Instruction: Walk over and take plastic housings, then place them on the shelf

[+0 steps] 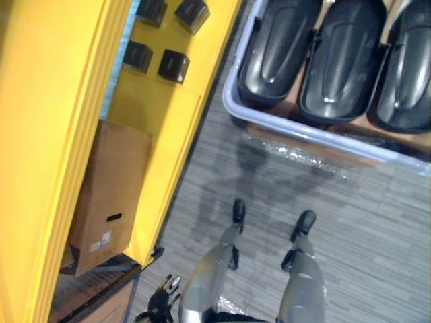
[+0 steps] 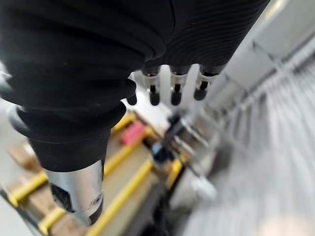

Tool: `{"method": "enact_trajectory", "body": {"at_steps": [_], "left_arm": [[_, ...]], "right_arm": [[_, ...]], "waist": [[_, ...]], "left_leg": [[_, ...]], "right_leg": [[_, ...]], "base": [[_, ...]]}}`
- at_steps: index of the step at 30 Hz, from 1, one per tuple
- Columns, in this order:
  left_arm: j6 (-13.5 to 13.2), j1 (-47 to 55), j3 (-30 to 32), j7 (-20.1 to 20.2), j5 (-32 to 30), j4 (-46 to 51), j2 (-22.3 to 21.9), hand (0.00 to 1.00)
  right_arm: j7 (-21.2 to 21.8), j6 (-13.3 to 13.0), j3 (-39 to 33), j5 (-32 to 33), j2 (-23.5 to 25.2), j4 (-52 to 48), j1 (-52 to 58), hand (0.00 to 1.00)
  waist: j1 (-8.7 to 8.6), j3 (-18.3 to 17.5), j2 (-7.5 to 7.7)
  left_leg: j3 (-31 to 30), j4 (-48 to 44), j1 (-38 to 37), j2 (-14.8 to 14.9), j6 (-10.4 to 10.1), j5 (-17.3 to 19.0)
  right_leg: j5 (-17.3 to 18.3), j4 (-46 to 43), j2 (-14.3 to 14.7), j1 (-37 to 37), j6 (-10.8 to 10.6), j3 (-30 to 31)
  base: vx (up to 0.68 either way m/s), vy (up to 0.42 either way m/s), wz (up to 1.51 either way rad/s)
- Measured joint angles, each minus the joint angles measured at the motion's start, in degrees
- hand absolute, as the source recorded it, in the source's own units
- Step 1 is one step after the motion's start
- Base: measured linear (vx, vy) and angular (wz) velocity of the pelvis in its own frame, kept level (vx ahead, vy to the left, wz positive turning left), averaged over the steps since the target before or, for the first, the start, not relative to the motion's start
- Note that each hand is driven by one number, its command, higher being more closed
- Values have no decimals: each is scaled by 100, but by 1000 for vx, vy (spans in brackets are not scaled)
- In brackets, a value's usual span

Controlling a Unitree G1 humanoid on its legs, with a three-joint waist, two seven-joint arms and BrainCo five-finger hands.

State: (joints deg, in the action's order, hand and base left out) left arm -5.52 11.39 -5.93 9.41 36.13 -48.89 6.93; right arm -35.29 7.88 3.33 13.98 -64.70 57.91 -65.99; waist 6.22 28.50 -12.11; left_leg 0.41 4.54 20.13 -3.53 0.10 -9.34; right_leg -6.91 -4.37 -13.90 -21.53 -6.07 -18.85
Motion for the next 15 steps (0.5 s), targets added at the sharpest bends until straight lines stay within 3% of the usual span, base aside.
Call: {"method": "enact_trajectory", "body": {"at_steps": [2, 6, 9, 15], "left_arm": [[-54, 0, -29, 30, -3, -81, 0, 0], [-196, 0, -146, 49, -14, -82, -2, 0], [-212, -1, -166, 76, -20, -83, -18, 0], [-206, -4, -208, 77, -22, -72, -19, 0]], "right_arm": [[302, 171, 132, 4, 109, 335, -2, 0], [675, 316, 302, 3, 213, 686, -9, 0], [717, 320, 373, -13, 236, 851, -186, 0], [925, 320, 591, -136, 272, 907, -348, 0]], "waist": [[106, -2, -3], [152, -6, -8], [264, -7, -11], [242, -35, -52]], "left_leg": [[-13, 0, 0, 7, -10, -8], [-139, 0, 8, -14, -23, -27], [-166, 0, 21, -23, -32, -34], [-319, -1, 82, -67, -33, -65]], "right_leg": [[1, -8, 6, 1, 2, -11], [12, -16, -19, 68, 9, -135], [21, -18, -27, 68, 11, -154], [107, -120, -90, 59, 5, -301]], "base": [[0, -6, 2], [10, 5, 15], [2, 5, 8], [2, 8, 13]]}}
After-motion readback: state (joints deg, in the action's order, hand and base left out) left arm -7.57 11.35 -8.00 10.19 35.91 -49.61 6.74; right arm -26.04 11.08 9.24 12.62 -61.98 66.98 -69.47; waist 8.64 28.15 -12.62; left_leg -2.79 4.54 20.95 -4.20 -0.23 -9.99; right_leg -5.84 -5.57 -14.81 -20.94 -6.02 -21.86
